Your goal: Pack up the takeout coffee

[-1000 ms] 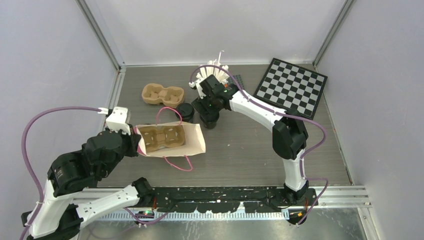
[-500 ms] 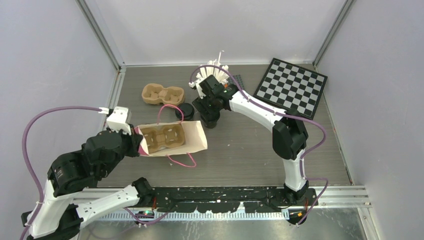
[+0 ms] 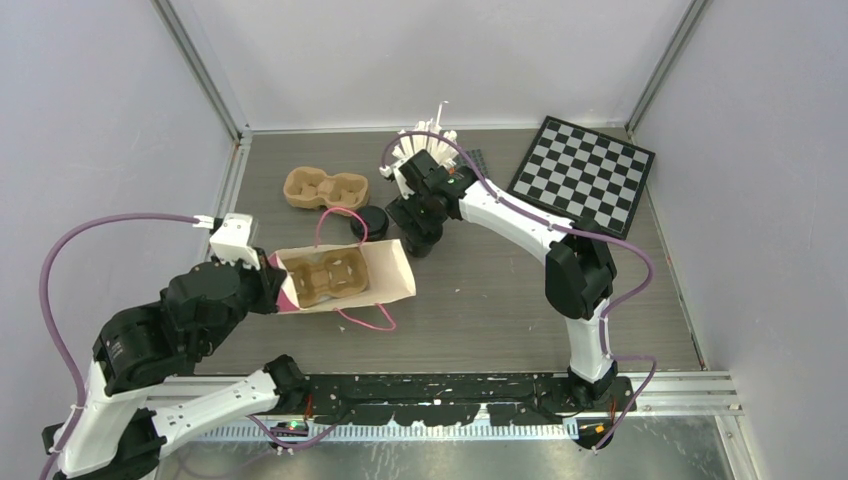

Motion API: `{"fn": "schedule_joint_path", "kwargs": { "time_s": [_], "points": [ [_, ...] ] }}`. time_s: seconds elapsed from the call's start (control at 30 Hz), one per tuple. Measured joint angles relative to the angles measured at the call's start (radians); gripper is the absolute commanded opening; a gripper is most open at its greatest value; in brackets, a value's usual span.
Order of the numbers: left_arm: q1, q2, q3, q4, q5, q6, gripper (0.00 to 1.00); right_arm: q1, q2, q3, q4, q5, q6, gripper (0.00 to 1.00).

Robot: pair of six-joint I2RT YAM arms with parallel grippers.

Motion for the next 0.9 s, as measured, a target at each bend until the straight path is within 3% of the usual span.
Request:
{"fn": "schedule_joint_path", "kwargs": {
  "time_s": [0.9],
  "points": [
    [0.000,-0.024,0.000,-0.004,-0.001,-0.018,0.00,0.000,0.007,0.051,-0.010,-0.038,0.011,0.92]
  ]
}}
